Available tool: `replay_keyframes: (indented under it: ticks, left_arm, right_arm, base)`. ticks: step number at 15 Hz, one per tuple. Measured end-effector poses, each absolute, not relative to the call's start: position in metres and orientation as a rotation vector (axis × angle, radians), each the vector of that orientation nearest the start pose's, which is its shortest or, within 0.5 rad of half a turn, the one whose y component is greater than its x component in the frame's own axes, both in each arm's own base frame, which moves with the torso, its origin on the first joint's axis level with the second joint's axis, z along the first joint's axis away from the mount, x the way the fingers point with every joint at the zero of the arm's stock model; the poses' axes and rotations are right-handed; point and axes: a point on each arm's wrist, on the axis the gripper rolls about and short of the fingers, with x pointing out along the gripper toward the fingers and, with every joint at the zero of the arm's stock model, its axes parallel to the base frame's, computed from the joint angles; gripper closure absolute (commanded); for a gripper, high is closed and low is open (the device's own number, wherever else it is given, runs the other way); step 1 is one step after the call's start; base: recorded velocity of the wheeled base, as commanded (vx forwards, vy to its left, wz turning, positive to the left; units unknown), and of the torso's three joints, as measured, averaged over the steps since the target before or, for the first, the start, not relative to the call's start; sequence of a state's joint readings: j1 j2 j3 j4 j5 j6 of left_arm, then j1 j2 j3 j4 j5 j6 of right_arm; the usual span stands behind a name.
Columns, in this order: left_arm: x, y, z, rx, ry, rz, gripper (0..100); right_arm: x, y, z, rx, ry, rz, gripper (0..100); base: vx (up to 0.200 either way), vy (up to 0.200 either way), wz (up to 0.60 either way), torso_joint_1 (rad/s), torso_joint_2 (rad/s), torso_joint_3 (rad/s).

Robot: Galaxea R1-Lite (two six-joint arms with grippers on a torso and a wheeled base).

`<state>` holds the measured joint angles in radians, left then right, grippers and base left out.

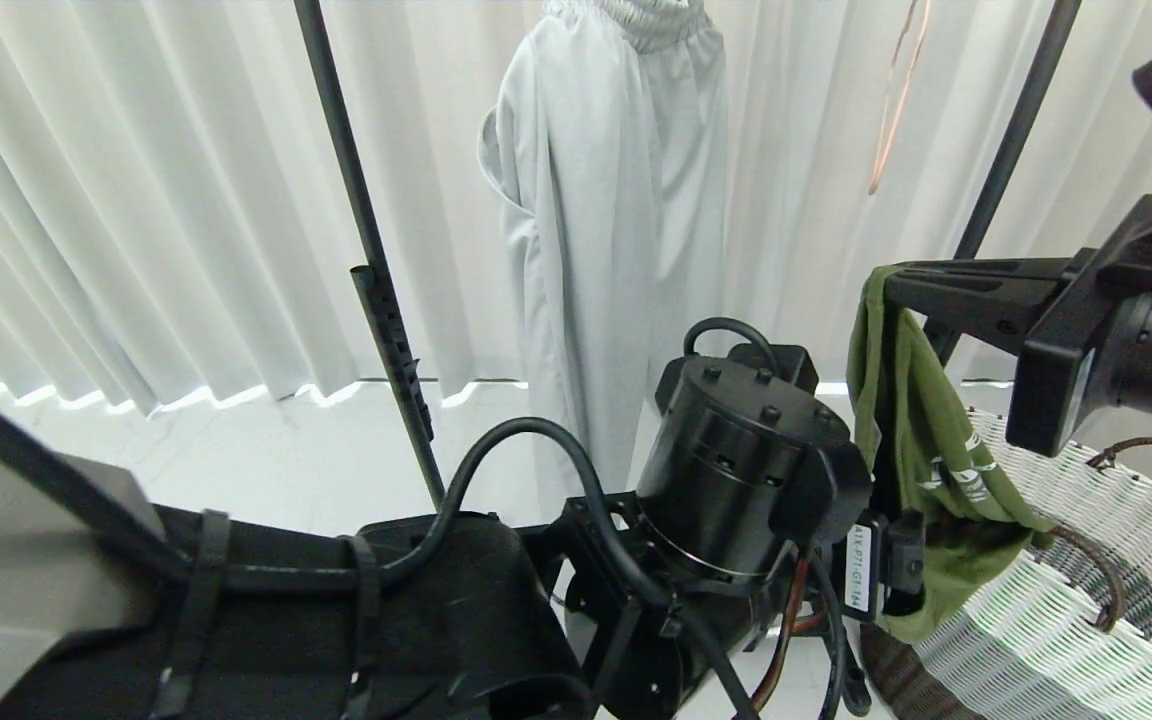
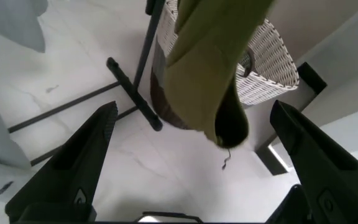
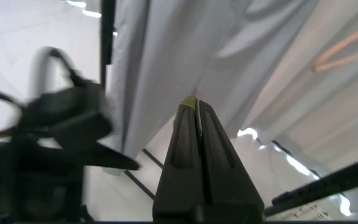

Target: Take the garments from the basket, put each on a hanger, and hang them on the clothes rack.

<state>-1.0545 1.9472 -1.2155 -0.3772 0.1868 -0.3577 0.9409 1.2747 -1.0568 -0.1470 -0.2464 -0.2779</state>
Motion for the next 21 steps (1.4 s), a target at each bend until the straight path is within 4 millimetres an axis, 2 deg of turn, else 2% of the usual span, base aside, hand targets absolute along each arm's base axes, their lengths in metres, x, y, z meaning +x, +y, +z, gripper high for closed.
replay_keyframes:
  ticks: [2, 5, 7, 11, 13, 19, 21]
  left_arm:
    - [0.205, -0.338, 0.177, -0.125, 0.450, -0.763, 0]
    - [0.219, -0.345, 0.156, -0.100, 0.470, -0.692, 0]
    - [0.223, -0.347, 0.139, -0.068, 0.495, -0.645, 0]
    - [0.225, -0.345, 0.119, -0.030, 0.541, -0.620, 0]
    - [0.223, -0.344, 0.121, -0.033, 0.539, -0.621, 0]
    - [0.212, -0.335, 0.163, -0.095, 0.446, -0.629, 0]
    - [0.213, -0.335, 0.168, -0.104, 0.433, -0.630, 0]
  right_arm:
    - [0.119, 0.160, 0.316, -0.304, -0.043, 0.715, 100]
    - [0.115, 0.156, 0.320, -0.294, -0.058, 0.718, 100]
    - [0.113, 0.153, 0.322, -0.286, -0.065, 0.718, 100]
    - [0.111, 0.151, 0.323, -0.270, -0.066, 0.717, 100]
    - [0.112, 0.151, 0.321, -0.266, -0.056, 0.713, 100]
    - [0.113, 0.150, 0.315, -0.261, -0.034, 0.704, 100]
    - [0.113, 0.149, 0.316, -0.261, -0.037, 0.704, 100]
  base:
    - [0.000, 0.000, 0.00, 0.000, 0.00, 0.000]
    - [0.000, 0.000, 0.00, 0.000, 0.00, 0.000]
    - [0.000, 0.000, 0.00, 0.000, 0.00, 0.000]
    - [0.000, 0.000, 0.00, 0.000, 0.00, 0.000]
    - [0.000, 0.000, 0.00, 0.000, 0.00, 0.000]
    - [0.000, 0.000, 0.00, 0.000, 0.00, 0.000]
    - [0.000, 0.000, 0.00, 0.000, 0.00, 0.000]
